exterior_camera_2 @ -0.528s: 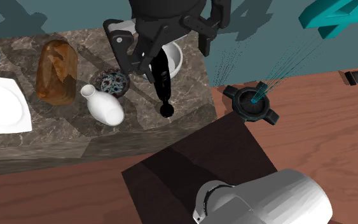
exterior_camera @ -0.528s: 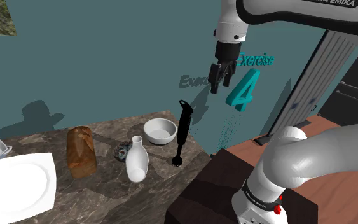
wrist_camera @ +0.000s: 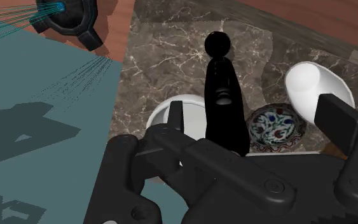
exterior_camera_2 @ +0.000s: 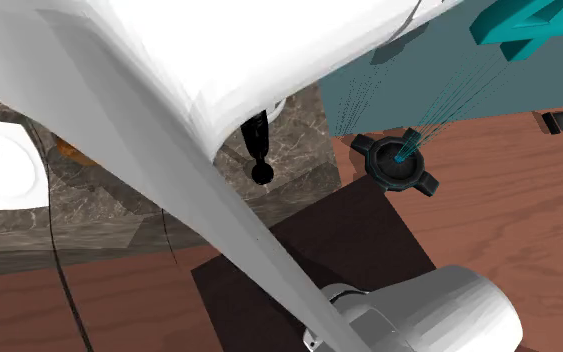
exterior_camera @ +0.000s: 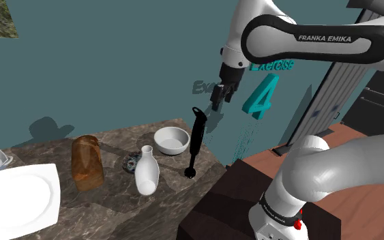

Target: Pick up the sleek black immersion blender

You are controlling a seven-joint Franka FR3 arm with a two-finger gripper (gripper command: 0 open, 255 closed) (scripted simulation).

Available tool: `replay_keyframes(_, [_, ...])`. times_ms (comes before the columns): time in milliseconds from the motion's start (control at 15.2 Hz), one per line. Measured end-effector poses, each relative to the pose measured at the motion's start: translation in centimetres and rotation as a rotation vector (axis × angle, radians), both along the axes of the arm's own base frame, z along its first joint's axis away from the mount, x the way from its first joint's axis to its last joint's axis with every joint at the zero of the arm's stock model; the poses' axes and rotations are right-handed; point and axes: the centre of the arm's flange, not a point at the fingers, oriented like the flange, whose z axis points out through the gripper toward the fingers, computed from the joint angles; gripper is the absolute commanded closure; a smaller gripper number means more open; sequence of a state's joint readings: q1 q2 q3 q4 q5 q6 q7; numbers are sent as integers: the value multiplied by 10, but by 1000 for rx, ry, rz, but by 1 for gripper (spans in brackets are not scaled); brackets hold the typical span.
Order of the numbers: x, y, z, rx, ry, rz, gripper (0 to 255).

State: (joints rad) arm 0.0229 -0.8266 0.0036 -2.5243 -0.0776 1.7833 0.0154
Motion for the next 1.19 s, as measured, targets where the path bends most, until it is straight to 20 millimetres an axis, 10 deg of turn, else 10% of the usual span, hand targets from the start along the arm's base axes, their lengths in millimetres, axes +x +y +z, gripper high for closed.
replay_keyframes(990, [44,-5,-103,-21,-215,55,0])
replay_keyframes(1056, [43,-6,-105,-21,-216,55,255])
replay_keyframes(1188, [44,-6,-107,-21,-217,56,255])
